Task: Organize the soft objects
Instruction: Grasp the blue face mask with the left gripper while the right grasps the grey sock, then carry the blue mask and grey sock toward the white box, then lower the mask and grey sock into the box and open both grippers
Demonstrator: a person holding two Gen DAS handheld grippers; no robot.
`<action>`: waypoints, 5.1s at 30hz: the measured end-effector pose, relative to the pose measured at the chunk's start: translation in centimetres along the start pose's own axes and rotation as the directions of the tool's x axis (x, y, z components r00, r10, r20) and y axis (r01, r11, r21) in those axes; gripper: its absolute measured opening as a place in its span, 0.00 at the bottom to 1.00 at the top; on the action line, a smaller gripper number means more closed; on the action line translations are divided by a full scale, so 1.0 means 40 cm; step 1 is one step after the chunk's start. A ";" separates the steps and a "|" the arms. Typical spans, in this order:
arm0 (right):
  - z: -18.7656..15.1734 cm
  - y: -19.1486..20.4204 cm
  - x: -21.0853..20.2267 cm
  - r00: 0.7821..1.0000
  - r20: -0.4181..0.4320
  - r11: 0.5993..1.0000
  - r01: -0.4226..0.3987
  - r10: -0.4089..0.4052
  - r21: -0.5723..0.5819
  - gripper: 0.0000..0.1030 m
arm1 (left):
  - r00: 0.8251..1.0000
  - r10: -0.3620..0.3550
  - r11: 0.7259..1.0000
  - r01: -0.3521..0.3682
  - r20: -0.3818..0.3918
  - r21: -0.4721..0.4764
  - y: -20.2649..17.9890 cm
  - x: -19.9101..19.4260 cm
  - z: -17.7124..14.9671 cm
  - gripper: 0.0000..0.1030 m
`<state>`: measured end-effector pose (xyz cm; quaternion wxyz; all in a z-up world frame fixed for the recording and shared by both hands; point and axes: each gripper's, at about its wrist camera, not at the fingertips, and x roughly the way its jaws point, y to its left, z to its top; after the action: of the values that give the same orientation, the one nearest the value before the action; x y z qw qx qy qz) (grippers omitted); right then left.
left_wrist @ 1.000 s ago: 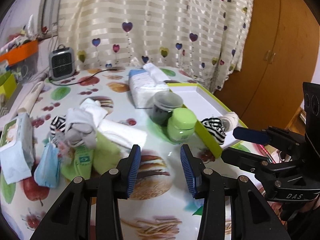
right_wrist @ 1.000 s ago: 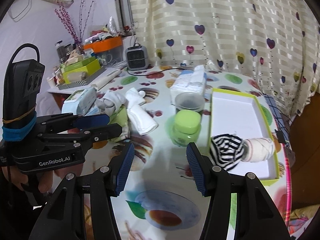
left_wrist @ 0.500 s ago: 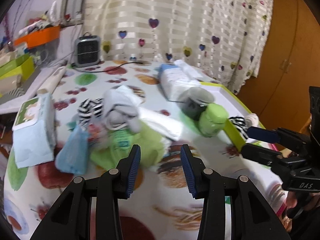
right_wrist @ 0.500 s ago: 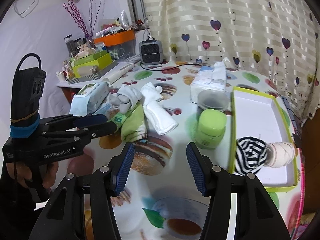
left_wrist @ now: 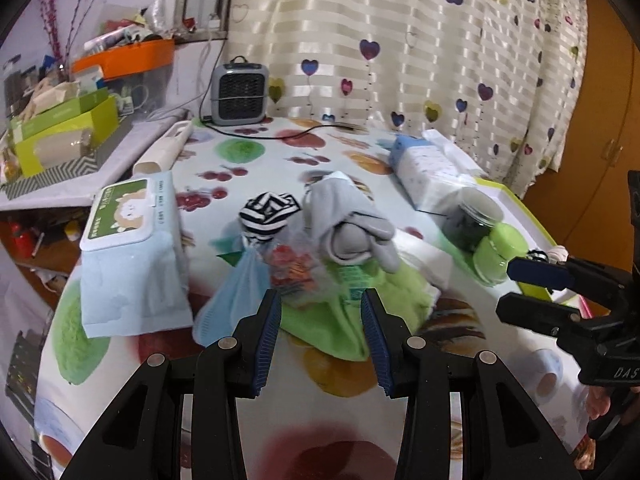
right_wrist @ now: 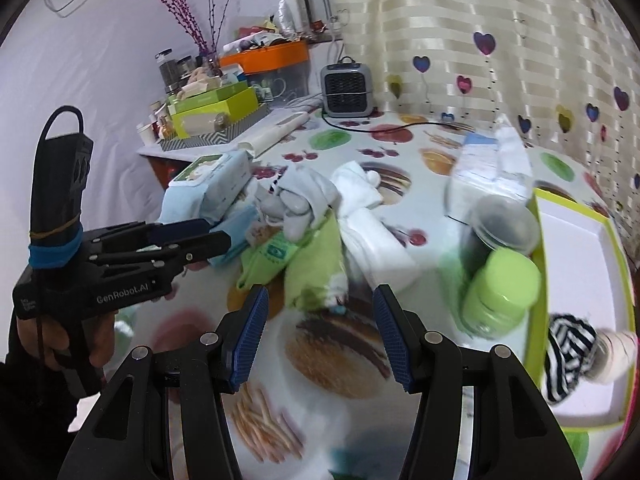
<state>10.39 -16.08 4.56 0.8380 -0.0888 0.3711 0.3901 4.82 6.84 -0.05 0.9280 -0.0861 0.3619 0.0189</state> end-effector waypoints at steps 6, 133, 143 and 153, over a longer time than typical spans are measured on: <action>0.043 0.000 0.045 1.000 0.001 1.000 -0.028 0.028 0.010 0.54 | 0.999 0.044 0.999 -0.044 0.007 -0.010 0.039 0.012 0.006 0.40; -0.015 -0.358 -0.261 0.936 0.210 0.910 0.192 -0.282 0.369 0.23 | 0.976 -0.206 0.960 0.187 0.075 0.209 -0.423 0.053 0.189 0.14; -0.053 -0.458 -0.258 0.926 0.158 0.864 0.244 -0.342 0.441 0.23 | 0.964 -0.267 0.932 0.253 0.020 0.259 -0.516 0.124 0.208 0.14; -0.074 -0.544 -0.193 0.931 0.070 0.834 0.287 -0.359 0.471 0.24 | 0.954 -0.294 0.907 0.298 -0.059 0.299 -0.599 0.206 0.205 0.14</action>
<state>21.16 -36.71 4.73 0.9154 0.0782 0.3649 0.1508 18.71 -15.55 3.81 0.9199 0.0039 0.3492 -0.1784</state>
